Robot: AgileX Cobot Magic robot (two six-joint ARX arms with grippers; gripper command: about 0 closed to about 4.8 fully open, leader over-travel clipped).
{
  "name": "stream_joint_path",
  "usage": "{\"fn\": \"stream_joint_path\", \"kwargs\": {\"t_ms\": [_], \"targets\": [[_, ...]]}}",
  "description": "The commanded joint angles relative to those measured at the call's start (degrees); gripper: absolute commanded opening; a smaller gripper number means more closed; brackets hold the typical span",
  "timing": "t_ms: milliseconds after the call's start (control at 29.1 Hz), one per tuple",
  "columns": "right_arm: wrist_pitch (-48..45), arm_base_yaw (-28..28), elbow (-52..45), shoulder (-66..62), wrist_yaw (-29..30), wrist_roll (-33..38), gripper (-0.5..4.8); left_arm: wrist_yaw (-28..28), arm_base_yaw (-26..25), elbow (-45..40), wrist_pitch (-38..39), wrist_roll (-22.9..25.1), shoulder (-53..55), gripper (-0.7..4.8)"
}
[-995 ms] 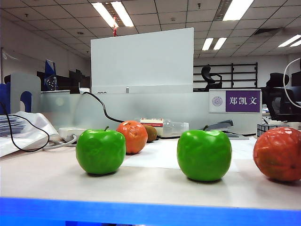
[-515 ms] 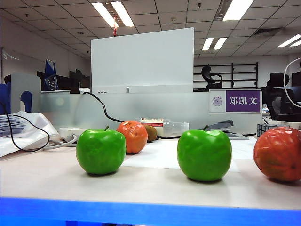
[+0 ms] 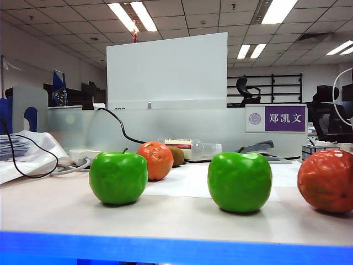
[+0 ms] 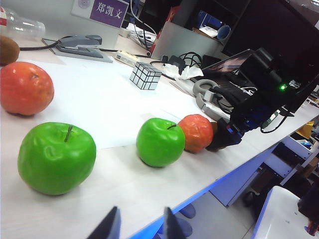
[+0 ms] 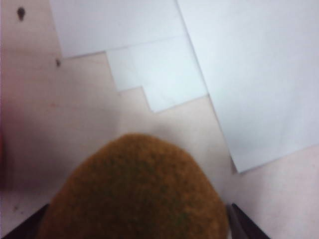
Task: Put the same fruits together.
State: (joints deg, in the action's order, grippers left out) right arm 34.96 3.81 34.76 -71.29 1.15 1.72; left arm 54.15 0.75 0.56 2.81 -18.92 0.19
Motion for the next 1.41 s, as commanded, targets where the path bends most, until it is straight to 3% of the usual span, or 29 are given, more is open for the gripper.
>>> {"fn": "stream_joint_path", "kwargs": {"t_ms": [34, 103, 206, 275, 446, 652, 790, 995, 1064, 1167, 1201, 1407], "targets": [[-1.6, 0.0, 0.22, 0.15, -0.13, 0.24, 4.79, 0.04, 0.02, 0.15, -0.37, 0.26, -0.07, 1.22], [-2.01, 0.0, 0.22, 0.15, -0.09, 0.24, 4.48, 0.04, 0.02, 0.15, -0.37, 0.26, -0.07, 1.22], [-2.27, 0.0, 0.22, 0.15, -0.04, 0.22, 2.34, 0.07, 0.02, 0.15, -0.37, 0.26, -0.07, 1.22], [-2.38, 0.0, 0.22, 0.15, -0.07, 0.2, 1.2, 0.04, 0.02, 0.15, -0.37, 0.26, -0.07, 1.22], [-2.8, 0.0, 0.22, 0.15, -0.17, 0.2, -0.02, 0.04, 0.02, 0.15, -0.37, 0.26, -0.07, 1.22], [-3.82, 0.0, 0.68, 0.42, -0.48, 0.17, -0.08, 0.07, 0.02, 0.15, -0.37, 0.07, -0.07, 1.22], [-4.79, -0.02, 3.19, 2.1, -4.24, -0.72, -0.08, 0.07, 0.02, 0.13, -0.33, 0.0, -0.07, 1.22], [-13.64, 0.0, 9.42, 1.03, -3.56, -5.22, -0.08, 0.11, 0.02, 0.15, -0.33, -0.17, -0.07, 1.22], [-16.5, 0.0, 12.31, -0.55, -1.68, -5.22, -0.08, 0.31, 0.02, 0.13, -0.35, -0.15, -0.07, 1.22], [-21.66, 0.07, 19.06, -6.43, 5.6, -5.51, -0.08, 0.04, 0.02, 0.13, -0.33, -0.15, -0.07, 1.22], [-22.71, 0.7, 23.74, -11.23, 9.38, -7.13, -0.08, 0.04, 0.0, 0.13, -0.33, -0.15, -0.07, 1.22], [-23.3, 5.16, 45.35, -34.27, 15.98, -9.11, -0.08, -0.98, 0.0, 0.13, -0.33, -0.15, -0.07, 1.22]]}}
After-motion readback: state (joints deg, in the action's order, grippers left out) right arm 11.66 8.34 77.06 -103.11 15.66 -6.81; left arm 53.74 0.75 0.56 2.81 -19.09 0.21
